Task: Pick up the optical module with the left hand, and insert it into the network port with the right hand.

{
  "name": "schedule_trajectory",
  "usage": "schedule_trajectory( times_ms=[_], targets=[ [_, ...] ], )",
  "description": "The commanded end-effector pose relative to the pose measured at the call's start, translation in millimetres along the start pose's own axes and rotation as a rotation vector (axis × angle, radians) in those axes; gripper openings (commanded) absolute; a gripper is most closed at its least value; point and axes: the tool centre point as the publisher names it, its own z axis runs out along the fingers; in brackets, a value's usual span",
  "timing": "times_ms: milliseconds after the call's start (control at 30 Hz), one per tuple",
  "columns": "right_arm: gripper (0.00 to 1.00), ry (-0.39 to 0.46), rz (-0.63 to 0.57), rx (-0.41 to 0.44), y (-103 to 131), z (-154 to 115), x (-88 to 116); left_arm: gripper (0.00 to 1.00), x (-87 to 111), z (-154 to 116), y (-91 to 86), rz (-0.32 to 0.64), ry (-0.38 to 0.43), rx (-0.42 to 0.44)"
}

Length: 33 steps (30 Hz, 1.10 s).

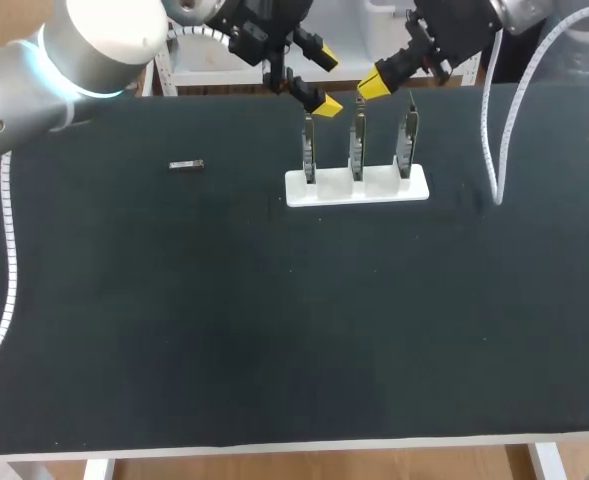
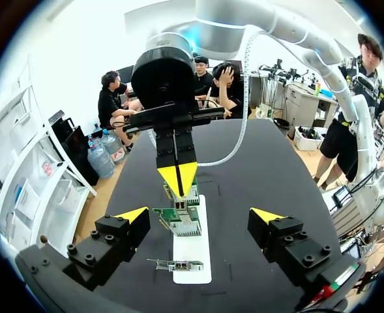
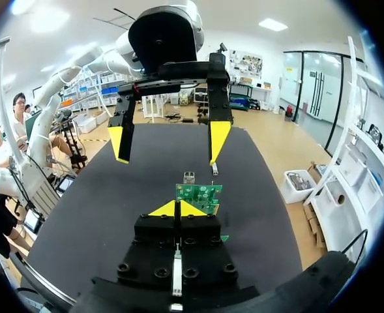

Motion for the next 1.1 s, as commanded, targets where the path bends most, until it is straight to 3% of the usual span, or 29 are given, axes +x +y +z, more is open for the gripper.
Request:
schedule_trajectory(
  times_ms=[33, 1100],
  targets=[
    [0.00, 0.006, -0.004, -0.005, -3, 2, -1, 1.00, -0.6, 0, -0.9, -0.001, 0.003, -0.003],
    [0.00, 0.008, 0.045, -0.023, -7, 12, 14, 1.00, -0.6, 0, -0.9, -0.001, 0.003, -0.003]
  ],
)
